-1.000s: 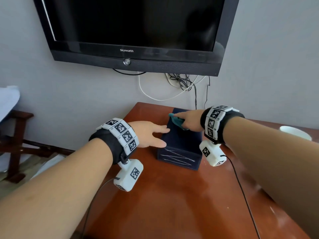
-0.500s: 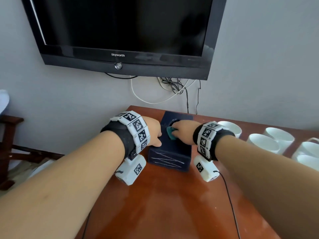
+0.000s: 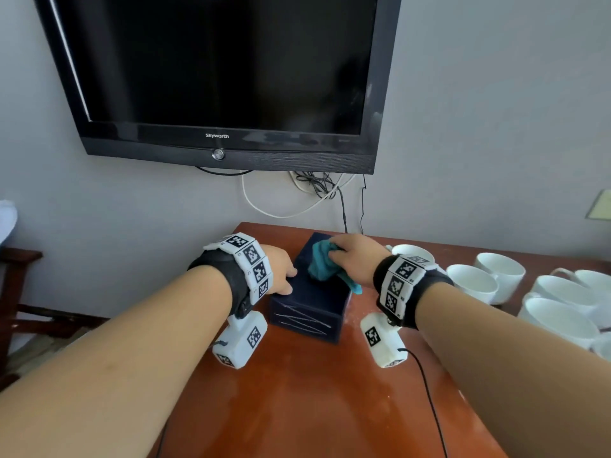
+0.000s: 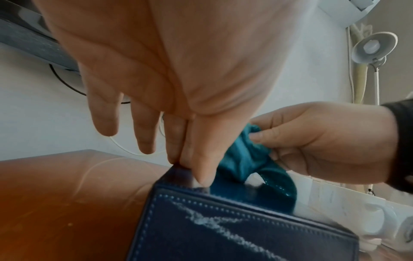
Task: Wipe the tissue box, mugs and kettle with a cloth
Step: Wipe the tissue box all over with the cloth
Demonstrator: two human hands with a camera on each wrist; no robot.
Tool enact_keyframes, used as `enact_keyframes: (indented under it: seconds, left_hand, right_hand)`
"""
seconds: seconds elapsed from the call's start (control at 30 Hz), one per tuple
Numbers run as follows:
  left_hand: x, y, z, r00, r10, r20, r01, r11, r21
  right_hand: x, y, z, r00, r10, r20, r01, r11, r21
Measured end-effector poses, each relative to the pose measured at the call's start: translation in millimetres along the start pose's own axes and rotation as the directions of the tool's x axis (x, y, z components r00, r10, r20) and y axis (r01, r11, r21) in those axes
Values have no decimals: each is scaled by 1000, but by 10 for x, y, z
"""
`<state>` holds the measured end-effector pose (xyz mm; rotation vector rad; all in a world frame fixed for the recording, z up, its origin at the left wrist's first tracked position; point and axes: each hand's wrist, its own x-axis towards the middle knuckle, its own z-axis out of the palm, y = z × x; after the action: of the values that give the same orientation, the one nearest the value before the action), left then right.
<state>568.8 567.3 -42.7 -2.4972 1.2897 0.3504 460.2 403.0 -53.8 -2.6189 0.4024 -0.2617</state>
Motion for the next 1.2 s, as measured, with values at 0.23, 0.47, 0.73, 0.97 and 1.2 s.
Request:
enact_keyframes:
  seconds: [0.23, 0.47, 0.73, 0.97, 1.2]
  left_hand:
    - [-74, 74, 61, 981, -27, -194, -10, 983, -184]
    - [-13, 75, -51, 990, -47, -136, 19, 979, -203]
    - [179, -30, -141, 1000, -3, -11, 2, 996, -89]
    - [236, -111, -197, 1000, 18, 16, -17, 998, -56]
    - [240, -54, -218, 1000, -3, 18, 4, 999, -45]
  right_hand:
    - [-79, 196, -254, 965, 176, -195, -184, 983, -24]
    - [117, 184, -214, 970, 233, -63, -240, 961, -134]
    - [514, 199, -128, 982, 183, 44, -152, 910, -385]
    - [718, 131, 33, 991, 53, 125, 2, 915, -403]
    - [644, 413, -254, 964, 183, -190, -169, 982, 90]
